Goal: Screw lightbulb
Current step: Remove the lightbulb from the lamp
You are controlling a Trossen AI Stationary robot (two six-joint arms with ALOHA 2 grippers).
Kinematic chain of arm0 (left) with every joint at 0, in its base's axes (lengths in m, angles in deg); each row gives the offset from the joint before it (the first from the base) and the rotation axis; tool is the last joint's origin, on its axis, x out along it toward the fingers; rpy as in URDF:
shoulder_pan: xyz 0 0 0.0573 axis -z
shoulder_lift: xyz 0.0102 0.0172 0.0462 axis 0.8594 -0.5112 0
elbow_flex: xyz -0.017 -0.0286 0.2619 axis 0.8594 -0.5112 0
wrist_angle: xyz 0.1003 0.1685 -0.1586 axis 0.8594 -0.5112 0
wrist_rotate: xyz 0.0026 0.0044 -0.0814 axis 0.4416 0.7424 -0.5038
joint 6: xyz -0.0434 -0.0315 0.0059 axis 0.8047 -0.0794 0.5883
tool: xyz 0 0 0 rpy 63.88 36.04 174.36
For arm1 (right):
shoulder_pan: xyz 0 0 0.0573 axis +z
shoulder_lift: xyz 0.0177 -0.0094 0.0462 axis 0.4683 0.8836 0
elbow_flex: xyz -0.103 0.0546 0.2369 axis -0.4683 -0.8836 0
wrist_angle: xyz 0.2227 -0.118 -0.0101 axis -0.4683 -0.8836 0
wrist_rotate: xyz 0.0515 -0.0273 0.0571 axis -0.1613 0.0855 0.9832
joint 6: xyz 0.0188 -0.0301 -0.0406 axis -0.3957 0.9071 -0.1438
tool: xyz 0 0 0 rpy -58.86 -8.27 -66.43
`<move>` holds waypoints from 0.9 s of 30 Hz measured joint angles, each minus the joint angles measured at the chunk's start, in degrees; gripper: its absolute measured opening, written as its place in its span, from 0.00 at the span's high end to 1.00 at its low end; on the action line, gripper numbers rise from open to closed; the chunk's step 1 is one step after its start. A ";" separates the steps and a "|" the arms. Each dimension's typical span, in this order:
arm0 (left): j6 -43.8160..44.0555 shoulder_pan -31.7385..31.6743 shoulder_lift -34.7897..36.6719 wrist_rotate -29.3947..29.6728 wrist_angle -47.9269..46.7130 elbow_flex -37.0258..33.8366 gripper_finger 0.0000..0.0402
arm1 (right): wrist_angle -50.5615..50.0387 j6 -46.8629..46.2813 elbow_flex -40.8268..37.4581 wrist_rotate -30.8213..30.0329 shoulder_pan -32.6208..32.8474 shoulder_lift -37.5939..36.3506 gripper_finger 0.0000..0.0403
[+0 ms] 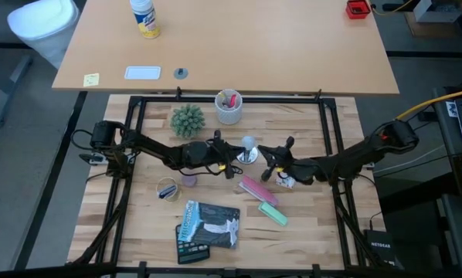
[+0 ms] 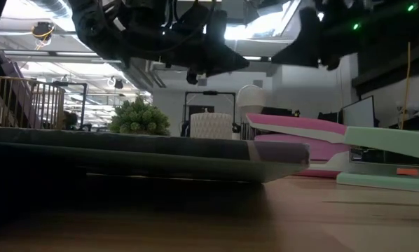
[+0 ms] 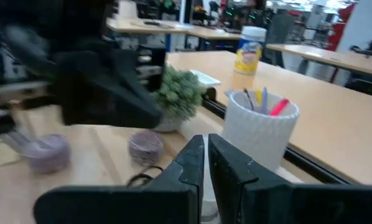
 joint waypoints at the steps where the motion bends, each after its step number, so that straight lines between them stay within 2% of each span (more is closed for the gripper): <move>1: -0.30 -0.14 0.02 0.00 0.74 0.00 1.00 | -0.13 0.47 0.00 -0.02 0.62 -0.88 0.93; 14: -2.57 -4.12 0.03 0.09 12.20 0.04 1.00 | -0.04 8.86 0.00 -1.88 6.35 -10.17 0.93; 22: -2.91 -7.86 0.03 0.00 5.06 4.92 1.00 | -1.46 10.24 0.00 -1.42 5.12 -11.72 0.93; 27: -2.46 -9.58 0.02 -0.02 -3.12 5.73 1.00 | -11.33 0.95 -0.02 2.83 2.09 -9.36 0.93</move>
